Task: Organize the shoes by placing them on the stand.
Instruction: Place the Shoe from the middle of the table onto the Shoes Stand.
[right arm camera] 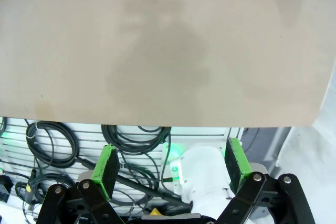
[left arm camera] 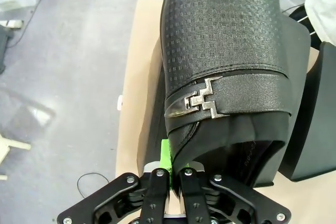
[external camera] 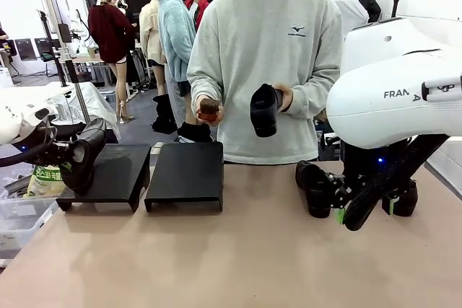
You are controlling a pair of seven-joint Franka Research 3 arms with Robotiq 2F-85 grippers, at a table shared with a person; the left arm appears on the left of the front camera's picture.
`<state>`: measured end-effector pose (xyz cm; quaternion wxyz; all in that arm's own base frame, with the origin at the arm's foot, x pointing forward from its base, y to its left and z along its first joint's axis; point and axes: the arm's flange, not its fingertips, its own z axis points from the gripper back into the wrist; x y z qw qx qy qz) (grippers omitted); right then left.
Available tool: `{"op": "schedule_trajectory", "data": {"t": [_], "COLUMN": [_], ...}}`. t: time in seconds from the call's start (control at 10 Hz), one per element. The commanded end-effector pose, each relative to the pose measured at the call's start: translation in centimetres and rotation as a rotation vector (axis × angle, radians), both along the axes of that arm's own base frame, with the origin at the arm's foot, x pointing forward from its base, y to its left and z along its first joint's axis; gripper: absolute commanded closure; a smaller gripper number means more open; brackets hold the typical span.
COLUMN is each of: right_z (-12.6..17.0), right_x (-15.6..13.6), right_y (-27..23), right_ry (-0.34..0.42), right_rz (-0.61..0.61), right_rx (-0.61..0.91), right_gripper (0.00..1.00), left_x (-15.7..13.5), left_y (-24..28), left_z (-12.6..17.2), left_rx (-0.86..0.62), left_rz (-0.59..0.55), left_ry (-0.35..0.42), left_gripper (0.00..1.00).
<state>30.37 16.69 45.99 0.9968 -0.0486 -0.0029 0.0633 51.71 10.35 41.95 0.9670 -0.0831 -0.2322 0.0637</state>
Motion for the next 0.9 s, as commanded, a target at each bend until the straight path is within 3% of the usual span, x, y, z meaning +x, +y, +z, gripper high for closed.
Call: {"op": "schedule_trajectory", "data": {"t": [0.0, 0.4, 0.8], "right_z": [0.1, 0.1, 0.1], "right_x": [0.0, 0.0, 0.0], "right_y": [0.1, 0.1, 0.1], "right_ry": [0.006, 0.006, 0.006], "right_rz": [0.001, 0.001, 0.001], "right_rx": [0.015, 0.015, 0.015], "right_gripper": [0.0, 0.0, 0.0], "left_x": [0.6, 0.2, -0.5], "left_y": [0.9, 0.7, 1.0], "left_z": [-0.1, 1.6, 1.1], "left_rx": [-0.037, -0.019, -0.017], "left_rz": [-0.042, -0.046, -0.054], "left_ry": [0.008, -0.015, 0.038], "left_gripper": [1.0, 1.0, 1.0]}}
